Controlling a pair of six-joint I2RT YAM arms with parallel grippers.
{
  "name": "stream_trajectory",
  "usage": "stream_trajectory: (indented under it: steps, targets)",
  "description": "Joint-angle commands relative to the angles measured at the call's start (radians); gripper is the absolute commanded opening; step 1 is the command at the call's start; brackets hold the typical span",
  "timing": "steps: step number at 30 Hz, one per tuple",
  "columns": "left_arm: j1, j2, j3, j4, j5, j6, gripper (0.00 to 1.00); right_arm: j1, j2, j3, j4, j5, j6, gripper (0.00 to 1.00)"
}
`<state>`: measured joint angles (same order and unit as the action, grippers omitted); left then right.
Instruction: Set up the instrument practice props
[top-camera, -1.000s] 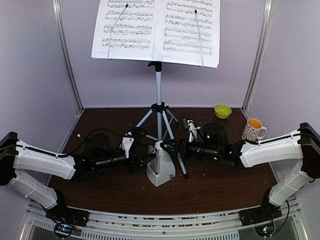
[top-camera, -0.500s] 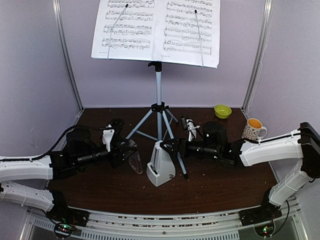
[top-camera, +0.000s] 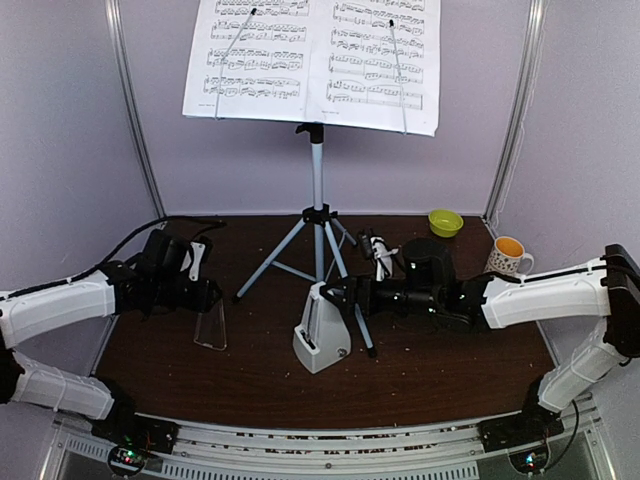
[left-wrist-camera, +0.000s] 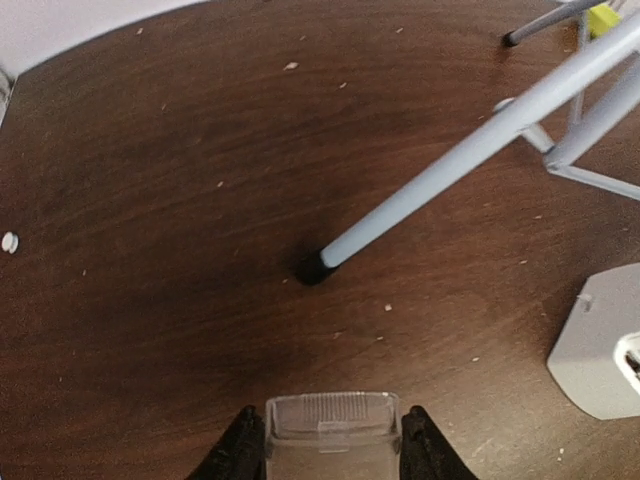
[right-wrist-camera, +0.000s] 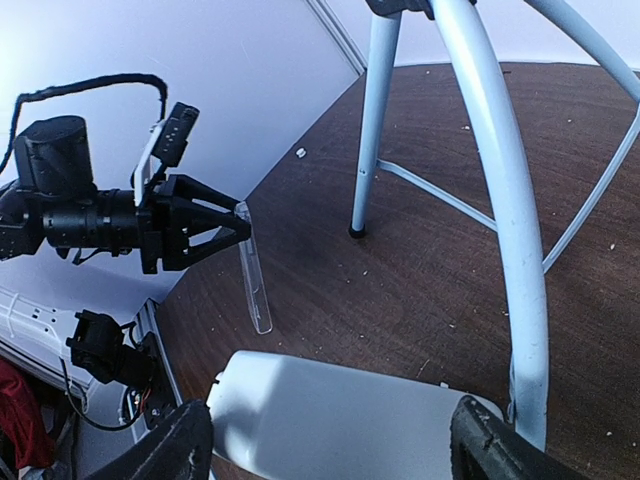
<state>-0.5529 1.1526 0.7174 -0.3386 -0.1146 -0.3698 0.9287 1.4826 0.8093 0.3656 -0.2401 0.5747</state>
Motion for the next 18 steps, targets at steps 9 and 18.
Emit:
stream_trajectory:
  steps: [9, 18]
  targets:
    - [0.180, 0.373, 0.217, -0.098, 0.050, 0.041, 0.18, 0.005, 0.023, 0.037, -0.162, -0.006, -0.033, 0.83]
    - [0.203, 0.490, 0.287, -0.048, 0.087, 0.025, 0.23, 0.014, 0.012, 0.076, -0.150, -0.038, -0.038, 0.87]
